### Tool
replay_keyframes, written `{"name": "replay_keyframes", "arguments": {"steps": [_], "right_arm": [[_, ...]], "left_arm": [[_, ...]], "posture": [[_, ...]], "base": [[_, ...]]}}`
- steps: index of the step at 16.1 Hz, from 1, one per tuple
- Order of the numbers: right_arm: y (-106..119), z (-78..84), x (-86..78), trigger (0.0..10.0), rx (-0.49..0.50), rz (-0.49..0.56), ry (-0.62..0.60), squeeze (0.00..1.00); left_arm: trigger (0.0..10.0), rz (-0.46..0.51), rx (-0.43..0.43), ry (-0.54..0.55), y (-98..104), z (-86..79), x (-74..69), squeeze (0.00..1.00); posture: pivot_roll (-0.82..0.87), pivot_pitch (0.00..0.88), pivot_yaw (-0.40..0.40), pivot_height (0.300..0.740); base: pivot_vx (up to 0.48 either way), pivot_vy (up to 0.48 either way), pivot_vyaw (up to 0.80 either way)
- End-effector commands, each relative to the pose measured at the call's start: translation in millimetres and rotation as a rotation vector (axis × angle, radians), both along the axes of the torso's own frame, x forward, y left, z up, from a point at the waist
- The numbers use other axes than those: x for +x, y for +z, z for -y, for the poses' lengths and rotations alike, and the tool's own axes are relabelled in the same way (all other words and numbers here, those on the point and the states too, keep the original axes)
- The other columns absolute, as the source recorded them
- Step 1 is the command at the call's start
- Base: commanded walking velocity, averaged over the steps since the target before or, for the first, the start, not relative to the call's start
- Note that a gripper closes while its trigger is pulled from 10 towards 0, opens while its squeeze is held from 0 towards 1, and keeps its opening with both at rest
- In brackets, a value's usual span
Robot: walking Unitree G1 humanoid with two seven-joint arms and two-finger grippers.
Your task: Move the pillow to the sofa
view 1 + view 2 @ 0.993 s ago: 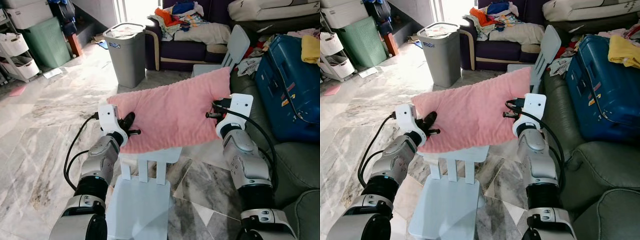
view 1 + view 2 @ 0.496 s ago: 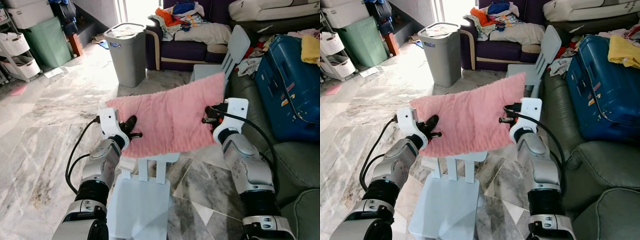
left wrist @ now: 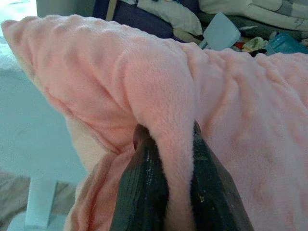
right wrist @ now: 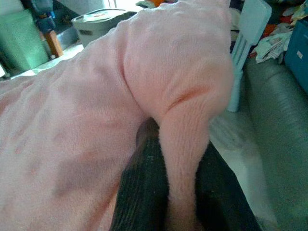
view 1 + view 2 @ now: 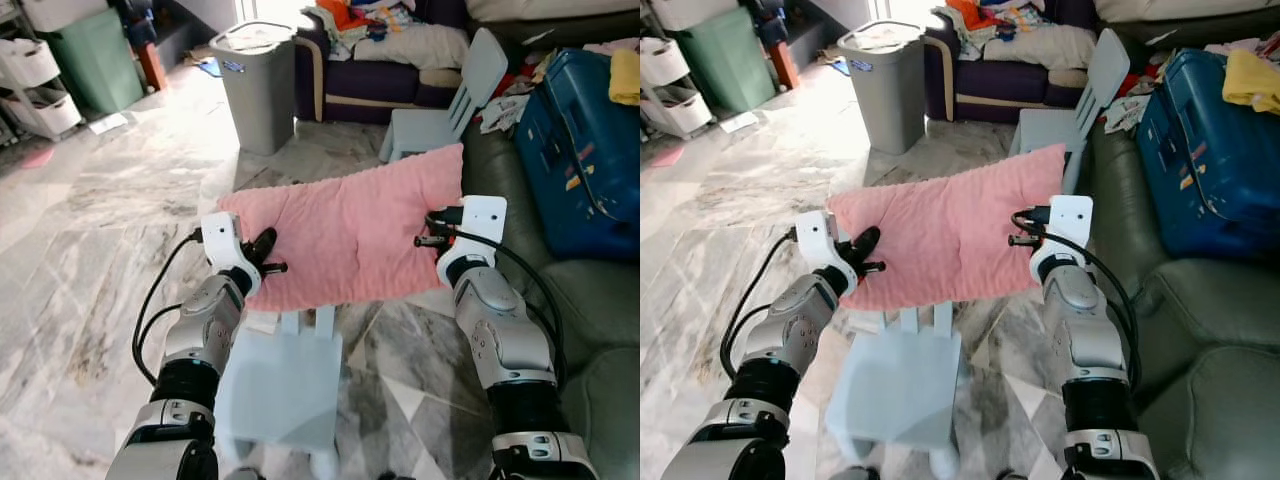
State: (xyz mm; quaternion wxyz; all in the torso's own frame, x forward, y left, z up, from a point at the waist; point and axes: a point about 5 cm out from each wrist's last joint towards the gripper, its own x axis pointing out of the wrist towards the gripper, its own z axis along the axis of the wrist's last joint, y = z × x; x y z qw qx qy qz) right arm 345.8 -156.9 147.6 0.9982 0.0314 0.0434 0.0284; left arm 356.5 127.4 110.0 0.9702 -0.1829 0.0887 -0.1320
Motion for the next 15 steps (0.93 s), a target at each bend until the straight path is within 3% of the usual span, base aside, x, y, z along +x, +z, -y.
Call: {"name": "replay_keyframes", "arguments": {"steps": [1, 3, 10, 12, 13, 15], "right_arm": [[4.0, -7.8, -1.8, 10.0, 0.016, 0.011, 0.053, 0.00], [3.7, -9.1, -2.5, 10.0, 0.048, 0.012, 0.064, 0.00], [7.2, -6.0, -1.0, 10.0, 0.019, 0.054, 0.038, 0.00], [6.8, -7.9, -1.1, 10.0, -0.025, 0.060, 0.029, 0.00], [3.0, -10.0, -2.0, 10.0, -0.005, 0.011, 0.050, 0.00], [3.6, -12.5, -4.1, 10.0, -0.021, 0.026, 0.087, 0.00]], "left_arm": [[10.0, 0.014, 0.004, -0.002, 4.0, -0.5, 0.1, 0.00], [10.0, 0.013, 0.005, 0.000, 3.8, -1.1, -0.2, 0.00], [10.0, 0.004, 0.000, 0.004, 4.5, -2.0, 1.1, 0.00], [10.0, 0.003, 0.014, 0.017, 3.7, -4.8, 1.0, 0.00], [10.0, -0.003, -0.017, 0.025, 3.4, -6.3, 1.1, 0.00], [10.0, 0.005, -0.040, 0.026, 5.8, -7.4, 2.4, 0.00]], "posture": [[-0.10, 0.000, 0.029, 0.740], [-0.10, 0.000, 0.029, 0.740], [-0.10, 0.000, 0.031, 0.740], [-0.10, 0.000, 0.033, 0.740], [-0.10, 0.000, 0.033, 0.740], [-0.10, 0.000, 0.033, 0.740]], "base": [[-0.368, 0.000, 0.00], [-0.368, 0.000, 0.00], [-0.356, 0.000, 0.00], [0.000, 0.000, 0.00], [0.000, 0.000, 0.00], [0.000, 0.000, 0.00]]}}
